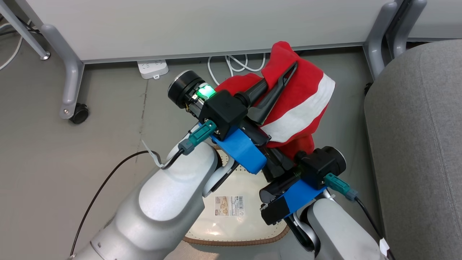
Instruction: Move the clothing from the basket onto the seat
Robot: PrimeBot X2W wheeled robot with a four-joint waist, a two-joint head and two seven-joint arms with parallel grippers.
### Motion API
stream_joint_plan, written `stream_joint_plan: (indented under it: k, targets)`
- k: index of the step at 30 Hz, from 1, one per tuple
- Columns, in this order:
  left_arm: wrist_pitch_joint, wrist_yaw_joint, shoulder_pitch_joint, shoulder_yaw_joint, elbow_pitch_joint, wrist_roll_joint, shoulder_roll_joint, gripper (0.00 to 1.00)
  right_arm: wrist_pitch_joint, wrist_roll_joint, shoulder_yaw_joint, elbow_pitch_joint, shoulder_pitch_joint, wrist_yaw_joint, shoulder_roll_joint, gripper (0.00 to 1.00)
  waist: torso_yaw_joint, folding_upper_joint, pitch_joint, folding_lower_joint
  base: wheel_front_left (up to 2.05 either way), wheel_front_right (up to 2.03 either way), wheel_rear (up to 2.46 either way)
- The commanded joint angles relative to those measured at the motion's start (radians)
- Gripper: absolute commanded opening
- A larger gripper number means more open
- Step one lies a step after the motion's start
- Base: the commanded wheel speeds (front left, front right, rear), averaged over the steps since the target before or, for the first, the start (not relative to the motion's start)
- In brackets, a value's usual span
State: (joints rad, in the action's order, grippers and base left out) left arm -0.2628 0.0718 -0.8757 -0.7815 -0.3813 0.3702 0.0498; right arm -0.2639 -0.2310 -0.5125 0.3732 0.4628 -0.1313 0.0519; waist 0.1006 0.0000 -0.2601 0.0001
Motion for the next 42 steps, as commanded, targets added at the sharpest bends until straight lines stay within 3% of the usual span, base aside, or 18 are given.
stream_joint_plan:
  k: [1, 26, 27, 28, 29, 42]
  targets:
    - [-0.003, -0.008, -0.011, -0.001, -0.001, 0.005, 0.002, 0.0, -0.001, -0.004, 0.003, -0.004, -0.005, 0.001, -0.003, 0.0, -0.001, 0.0, 0.001, -0.0001, 0.0, 0.0, 0.0]
    - [-0.003, -0.002, 0.007, -0.005, -0.017, 0.011, 0.002, 0.0, -0.001, -0.008, 0.0, 0.013, -0.018, 0.001, -0.003, 0.0, -0.009, 0.0, 0.018, -0.0001, 0.0, 0.0, 0.0]
    - [-0.003, -0.003, 0.007, -0.004, -0.018, 0.012, 0.002, 0.16, -0.001, -0.007, -0.001, 0.014, -0.018, 0.001, -0.003, 0.0, -0.009, 0.0, 0.018, -0.0001, 0.0, 0.0, 0.0]
    - [-0.003, -0.005, 0.006, -0.003, -0.02, 0.012, 0.002, 0.91, -0.001, -0.007, 0.0, 0.014, -0.018, 0.001, -0.003, 0.0, -0.009, 0.0, 0.018, -0.0001, 0.0, 0.0, 0.0]
    - [-0.003, -0.007, 0.004, -0.003, -0.019, 0.007, 0.002, 1.0, -0.001, -0.006, 0.0, 0.014, -0.018, 0.001, -0.003, 0.0, -0.009, 0.0, 0.017, -0.0001, 0.0, 0.0, 0.0]
    - [-0.003, -0.006, 0.003, -0.003, -0.043, 0.002, 0.002, 1.0, -0.001, -0.009, -0.001, 0.011, -0.008, 0.001, -0.003, 0.0, -0.014, 0.0, 0.009, -0.0001, 0.0, 0.0, 0.0]
